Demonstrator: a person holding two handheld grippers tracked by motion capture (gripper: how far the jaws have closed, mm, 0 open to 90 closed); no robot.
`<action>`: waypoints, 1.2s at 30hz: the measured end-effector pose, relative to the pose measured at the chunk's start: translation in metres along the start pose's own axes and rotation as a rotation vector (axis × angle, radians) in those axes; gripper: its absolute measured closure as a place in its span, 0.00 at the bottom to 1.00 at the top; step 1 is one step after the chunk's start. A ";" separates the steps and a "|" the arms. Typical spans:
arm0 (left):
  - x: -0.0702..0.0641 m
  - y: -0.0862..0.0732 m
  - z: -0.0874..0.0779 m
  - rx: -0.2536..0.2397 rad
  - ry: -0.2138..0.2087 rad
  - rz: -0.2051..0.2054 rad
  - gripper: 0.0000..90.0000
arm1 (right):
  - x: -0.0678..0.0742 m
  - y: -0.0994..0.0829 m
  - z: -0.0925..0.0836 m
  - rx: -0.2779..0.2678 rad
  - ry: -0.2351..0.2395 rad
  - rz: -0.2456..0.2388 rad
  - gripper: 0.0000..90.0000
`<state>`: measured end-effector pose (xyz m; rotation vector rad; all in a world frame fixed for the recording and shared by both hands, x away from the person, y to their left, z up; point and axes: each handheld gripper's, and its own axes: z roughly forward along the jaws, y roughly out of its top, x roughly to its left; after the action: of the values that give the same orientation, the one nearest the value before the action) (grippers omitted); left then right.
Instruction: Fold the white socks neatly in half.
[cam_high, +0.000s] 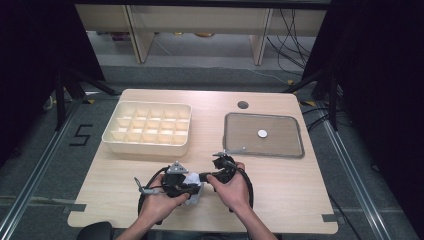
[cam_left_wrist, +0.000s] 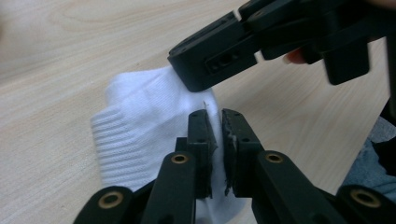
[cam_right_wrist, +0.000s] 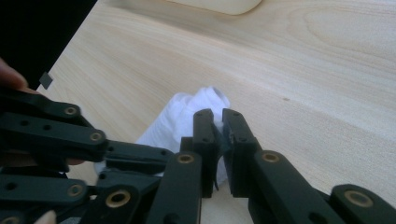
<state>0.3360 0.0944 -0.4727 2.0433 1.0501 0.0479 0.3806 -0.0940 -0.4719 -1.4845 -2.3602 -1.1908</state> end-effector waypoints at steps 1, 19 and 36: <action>0.001 0.000 -0.004 0.006 -0.001 0.017 0.89 | -0.001 0.000 -0.001 0.023 0.012 -0.004 0.95; 0.000 -0.017 -0.007 0.044 -0.046 0.000 0.97 | -0.003 -0.003 0.005 0.037 -0.012 -0.001 0.95; 0.000 -0.022 0.002 0.093 -0.046 0.029 0.99 | -0.002 -0.007 0.011 0.036 -0.060 -0.018 0.95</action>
<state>0.3225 0.1000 -0.4888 2.1334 1.0115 -0.0341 0.3794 -0.0900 -0.4845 -1.5110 -2.4254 -1.1166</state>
